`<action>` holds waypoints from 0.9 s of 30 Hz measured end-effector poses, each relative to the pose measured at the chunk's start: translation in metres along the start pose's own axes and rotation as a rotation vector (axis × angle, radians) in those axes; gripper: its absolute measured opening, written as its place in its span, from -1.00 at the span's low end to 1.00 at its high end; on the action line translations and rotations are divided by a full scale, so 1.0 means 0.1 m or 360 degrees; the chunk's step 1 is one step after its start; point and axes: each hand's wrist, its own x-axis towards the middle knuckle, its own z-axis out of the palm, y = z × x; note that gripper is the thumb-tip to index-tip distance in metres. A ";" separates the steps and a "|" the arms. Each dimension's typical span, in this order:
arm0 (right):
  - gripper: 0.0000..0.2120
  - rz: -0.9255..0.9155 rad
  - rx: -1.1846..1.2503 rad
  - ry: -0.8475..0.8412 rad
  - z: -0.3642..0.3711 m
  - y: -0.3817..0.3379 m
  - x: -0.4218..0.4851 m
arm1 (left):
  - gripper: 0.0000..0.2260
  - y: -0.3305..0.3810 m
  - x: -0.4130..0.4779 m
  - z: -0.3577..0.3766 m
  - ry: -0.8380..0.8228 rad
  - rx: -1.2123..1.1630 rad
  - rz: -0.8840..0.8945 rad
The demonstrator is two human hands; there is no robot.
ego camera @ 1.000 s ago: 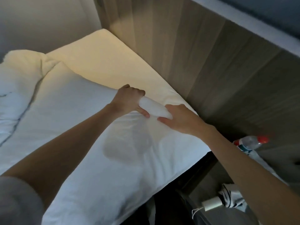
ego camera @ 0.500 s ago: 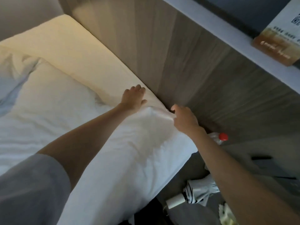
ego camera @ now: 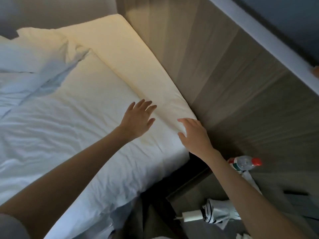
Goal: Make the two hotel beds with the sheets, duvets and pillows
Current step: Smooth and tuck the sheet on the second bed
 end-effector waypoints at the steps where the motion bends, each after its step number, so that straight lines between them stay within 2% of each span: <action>1: -0.55 -0.0058 -0.0019 0.0005 0.00 -0.15 -0.03 | -0.51 -0.08 -0.18 -0.05 0.0023 0.0004 -0.0041; 7: -0.55 -0.0430 -0.0142 0.0107 0.15 -1.26 -0.46 | -0.51 -0.56 -1.64 -0.23 0.0249 -0.0002 -0.0298; 13: -0.54 -0.0782 -0.0126 0.0162 0.49 -2.63 -1.29 | -0.55 -0.96 -3.58 -0.28 0.0663 0.0011 -0.0551; 15: -0.54 -0.0906 -0.0109 0.0162 0.63 -3.09 -1.57 | -0.55 -1.07 -4.25 -0.29 0.0728 0.0039 -0.0692; 22: -0.53 -0.1409 -0.0185 0.0014 1.12 -4.68 -2.32 | -0.54 -1.51 -6.20 -0.43 0.0896 0.0075 -0.1187; 27: -0.53 -0.1770 -0.0294 -0.0131 1.50 -5.76 -2.61 | -0.55 -1.92 -7.25 -0.43 0.0993 0.0139 -0.1475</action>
